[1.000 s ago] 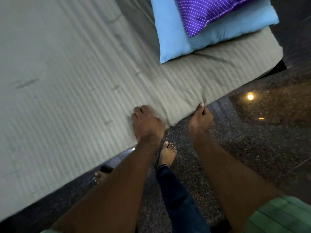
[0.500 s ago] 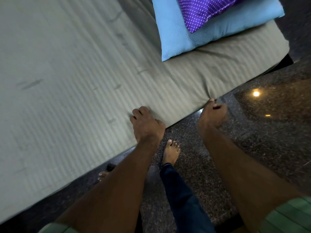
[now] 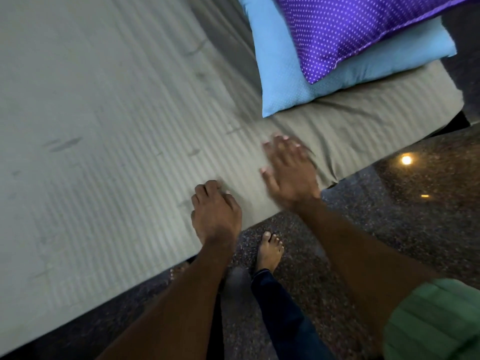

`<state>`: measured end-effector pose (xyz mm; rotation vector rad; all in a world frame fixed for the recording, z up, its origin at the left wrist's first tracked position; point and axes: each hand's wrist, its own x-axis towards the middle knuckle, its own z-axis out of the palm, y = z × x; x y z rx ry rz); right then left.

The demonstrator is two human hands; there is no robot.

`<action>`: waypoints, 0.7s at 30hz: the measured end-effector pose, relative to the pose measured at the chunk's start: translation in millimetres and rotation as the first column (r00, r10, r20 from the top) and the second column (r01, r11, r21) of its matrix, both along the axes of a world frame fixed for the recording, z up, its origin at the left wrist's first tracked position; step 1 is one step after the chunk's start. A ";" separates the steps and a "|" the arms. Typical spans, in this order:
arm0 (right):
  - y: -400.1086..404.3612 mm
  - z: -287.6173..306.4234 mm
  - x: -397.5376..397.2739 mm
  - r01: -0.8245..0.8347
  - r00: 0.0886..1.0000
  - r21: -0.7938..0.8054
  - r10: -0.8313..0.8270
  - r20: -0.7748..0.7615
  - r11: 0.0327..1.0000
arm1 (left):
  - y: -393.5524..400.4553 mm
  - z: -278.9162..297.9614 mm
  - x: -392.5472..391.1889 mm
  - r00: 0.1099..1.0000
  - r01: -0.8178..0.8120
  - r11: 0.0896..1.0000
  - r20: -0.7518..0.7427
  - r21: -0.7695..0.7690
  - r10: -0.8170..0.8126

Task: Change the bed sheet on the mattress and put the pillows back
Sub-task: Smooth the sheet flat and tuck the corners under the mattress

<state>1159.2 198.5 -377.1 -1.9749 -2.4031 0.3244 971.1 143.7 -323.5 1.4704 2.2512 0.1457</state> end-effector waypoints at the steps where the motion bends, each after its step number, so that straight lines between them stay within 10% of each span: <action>1: 8.3 0.9 11.0 0.155 0.987 0.024 -0.155 0.028 0.988 | 5.0 0.2 0.7 1.000 -0.001 1.000 0.002 -0.003 0.001; 5: 28.1 9.7 -18.8 0.503 0.864 0.041 -0.503 -0.016 0.863 | 36.4 3.0 -1.9 0.998 -0.043 0.997 0.048 0.071 0.039; 10: 18.3 -5.2 -119.9 -0.349 0.927 -0.002 0.344 -0.150 0.937 | 77.0 4.6 -26.4 0.999 -0.035 0.984 0.037 0.177 0.028; 14: 73.0 -18.0 -114.8 -0.560 0.814 -0.037 0.542 -0.209 0.828 | 105.3 -1.6 -57.1 1.000 0.021 0.987 0.011 0.162 -0.023; 18: 140.1 -20.5 -93.2 -0.093 0.995 0.103 0.096 -0.029 0.990 | 139.3 -9.0 -79.3 0.973 0.223 0.963 0.029 0.154 -0.230; 21: 174.7 -11.7 -120.9 0.496 0.862 0.072 -0.481 -0.157 0.865 | 168.1 -11.8 -92.9 0.965 0.253 0.953 0.026 0.169 -0.261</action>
